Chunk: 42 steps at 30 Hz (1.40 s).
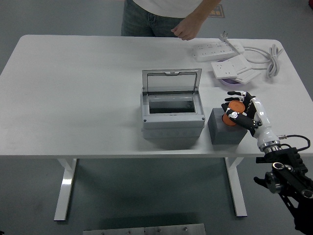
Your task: Fetch the battery,place it into the box,close the lid of the box
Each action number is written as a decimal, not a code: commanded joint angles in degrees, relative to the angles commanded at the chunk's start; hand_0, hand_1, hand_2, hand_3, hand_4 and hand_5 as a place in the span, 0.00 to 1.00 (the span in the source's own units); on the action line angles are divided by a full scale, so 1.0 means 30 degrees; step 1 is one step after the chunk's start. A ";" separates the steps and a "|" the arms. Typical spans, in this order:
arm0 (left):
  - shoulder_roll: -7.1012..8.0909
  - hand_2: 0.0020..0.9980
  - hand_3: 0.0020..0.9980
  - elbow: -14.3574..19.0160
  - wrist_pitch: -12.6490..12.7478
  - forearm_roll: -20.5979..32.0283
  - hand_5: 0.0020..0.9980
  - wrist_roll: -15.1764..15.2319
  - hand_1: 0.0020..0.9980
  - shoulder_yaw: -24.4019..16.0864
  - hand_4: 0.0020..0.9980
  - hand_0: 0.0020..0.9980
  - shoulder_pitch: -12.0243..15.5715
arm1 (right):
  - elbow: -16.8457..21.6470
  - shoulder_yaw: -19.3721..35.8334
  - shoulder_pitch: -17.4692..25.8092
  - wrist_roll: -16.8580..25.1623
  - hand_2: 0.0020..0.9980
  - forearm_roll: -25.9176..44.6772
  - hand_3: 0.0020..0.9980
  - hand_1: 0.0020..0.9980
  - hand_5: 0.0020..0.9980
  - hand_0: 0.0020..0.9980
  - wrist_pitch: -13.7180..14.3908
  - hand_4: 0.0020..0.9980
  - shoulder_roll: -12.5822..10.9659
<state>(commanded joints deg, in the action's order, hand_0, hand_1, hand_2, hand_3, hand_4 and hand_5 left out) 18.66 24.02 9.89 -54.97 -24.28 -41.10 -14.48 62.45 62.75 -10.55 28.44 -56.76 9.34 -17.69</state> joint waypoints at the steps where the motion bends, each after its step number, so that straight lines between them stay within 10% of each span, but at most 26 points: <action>1: 0.0004 0.57 0.54 0.0000 -0.0001 0.0002 0.00 0.0003 0.70 0.0001 0.50 0.63 -0.0003 | -0.0010 -0.0013 -0.0007 -0.0004 0.53 0.0003 0.60 0.52 0.10 0.62 -0.0001 0.78 -0.0002; 42: 0.0144 0.57 0.54 0.0021 0.0094 -0.0339 0.00 0.0126 0.70 -0.0199 0.50 0.63 -0.0152 | -0.0132 -0.0574 -0.0033 -0.0532 0.53 -0.0227 0.59 0.51 0.00 0.62 0.0777 0.60 -0.0130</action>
<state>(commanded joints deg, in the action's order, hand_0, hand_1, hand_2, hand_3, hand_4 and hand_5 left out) 19.09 24.08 10.17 -55.99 -23.90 -41.69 -14.94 62.06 61.03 -10.65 26.85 -57.44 11.68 -18.08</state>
